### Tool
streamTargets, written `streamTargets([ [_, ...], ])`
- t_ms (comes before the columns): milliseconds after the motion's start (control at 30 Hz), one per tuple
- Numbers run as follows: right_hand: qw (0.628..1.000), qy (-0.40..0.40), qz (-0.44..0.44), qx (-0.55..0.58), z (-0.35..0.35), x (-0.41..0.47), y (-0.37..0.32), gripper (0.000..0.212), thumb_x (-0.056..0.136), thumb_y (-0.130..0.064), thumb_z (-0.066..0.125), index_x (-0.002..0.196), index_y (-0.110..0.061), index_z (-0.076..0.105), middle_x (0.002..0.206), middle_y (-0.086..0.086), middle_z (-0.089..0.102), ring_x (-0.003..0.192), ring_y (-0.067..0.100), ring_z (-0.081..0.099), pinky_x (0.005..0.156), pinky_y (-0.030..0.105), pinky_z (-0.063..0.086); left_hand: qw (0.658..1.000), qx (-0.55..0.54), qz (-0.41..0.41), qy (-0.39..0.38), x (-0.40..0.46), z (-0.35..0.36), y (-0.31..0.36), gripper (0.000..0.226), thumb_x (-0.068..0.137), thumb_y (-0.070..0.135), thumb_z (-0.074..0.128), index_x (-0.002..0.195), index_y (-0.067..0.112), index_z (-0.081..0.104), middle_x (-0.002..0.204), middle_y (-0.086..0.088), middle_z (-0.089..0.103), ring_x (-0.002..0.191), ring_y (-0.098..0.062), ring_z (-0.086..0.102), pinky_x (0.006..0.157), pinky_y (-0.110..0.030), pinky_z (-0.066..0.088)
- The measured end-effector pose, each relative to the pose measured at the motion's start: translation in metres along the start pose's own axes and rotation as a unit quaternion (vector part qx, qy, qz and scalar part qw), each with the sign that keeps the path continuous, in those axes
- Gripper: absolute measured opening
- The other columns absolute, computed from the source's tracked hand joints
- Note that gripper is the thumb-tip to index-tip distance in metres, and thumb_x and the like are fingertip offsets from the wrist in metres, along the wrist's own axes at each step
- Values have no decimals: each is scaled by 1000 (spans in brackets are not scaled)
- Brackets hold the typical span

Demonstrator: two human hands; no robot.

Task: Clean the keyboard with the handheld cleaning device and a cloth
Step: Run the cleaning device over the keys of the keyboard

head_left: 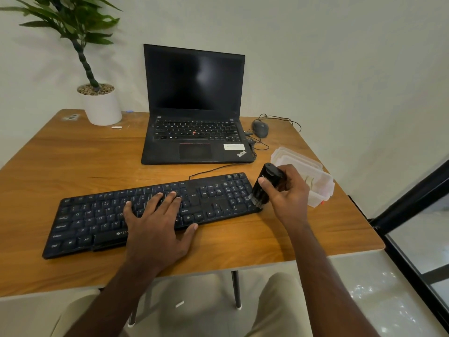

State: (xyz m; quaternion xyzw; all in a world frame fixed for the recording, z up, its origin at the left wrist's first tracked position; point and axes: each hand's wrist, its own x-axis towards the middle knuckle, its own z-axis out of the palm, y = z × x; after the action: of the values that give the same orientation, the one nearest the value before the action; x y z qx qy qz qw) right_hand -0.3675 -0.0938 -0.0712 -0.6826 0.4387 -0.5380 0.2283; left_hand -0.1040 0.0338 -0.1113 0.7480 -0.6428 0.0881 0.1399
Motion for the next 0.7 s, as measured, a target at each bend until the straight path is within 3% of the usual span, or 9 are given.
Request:
streamTargets([
  [233, 1000, 23, -18, -4, 2, -1, -7, 23, 84, -12, 81, 99, -8, 63, 88, -6, 67, 78, 5, 60, 69, 16, 47, 1000, -3, -6, -6, 1, 1, -1, 80, 81, 75, 40, 133, 19, 62, 140, -3, 61, 131, -27, 55, 106, -74, 28],
  [433, 998, 30, -15, -48, 10, 9, -6, 27, 84, -23, 82, 102, -12, 64, 89, -7, 70, 85, 11, 69, 75, 35, 59, 1000, -10, 3, -2, 0, -1, -1, 78, 81, 72, 41, 134, 18, 62, 141, -3, 60, 131, -26, 54, 106, -74, 27],
  [567, 998, 64, -16, -12, 6, 11, -10, 26, 86, -16, 81, 103, -8, 64, 91, -4, 70, 85, 10, 67, 75, 35, 59, 1000, -14, 2, 2, 0, -1, -1, 78, 81, 72, 40, 133, 18, 62, 140, -3, 61, 130, -27, 56, 105, -75, 28],
  [700, 999, 32, -13, -6, 6, -1, -10, 25, 84, -15, 82, 99, -9, 63, 88, -2, 69, 82, 16, 67, 72, 37, 58, 1000, -11, 3, 5, 0, 0, -2, 79, 81, 72, 40, 133, 18, 62, 139, -4, 62, 130, -27, 56, 106, -74, 28],
])
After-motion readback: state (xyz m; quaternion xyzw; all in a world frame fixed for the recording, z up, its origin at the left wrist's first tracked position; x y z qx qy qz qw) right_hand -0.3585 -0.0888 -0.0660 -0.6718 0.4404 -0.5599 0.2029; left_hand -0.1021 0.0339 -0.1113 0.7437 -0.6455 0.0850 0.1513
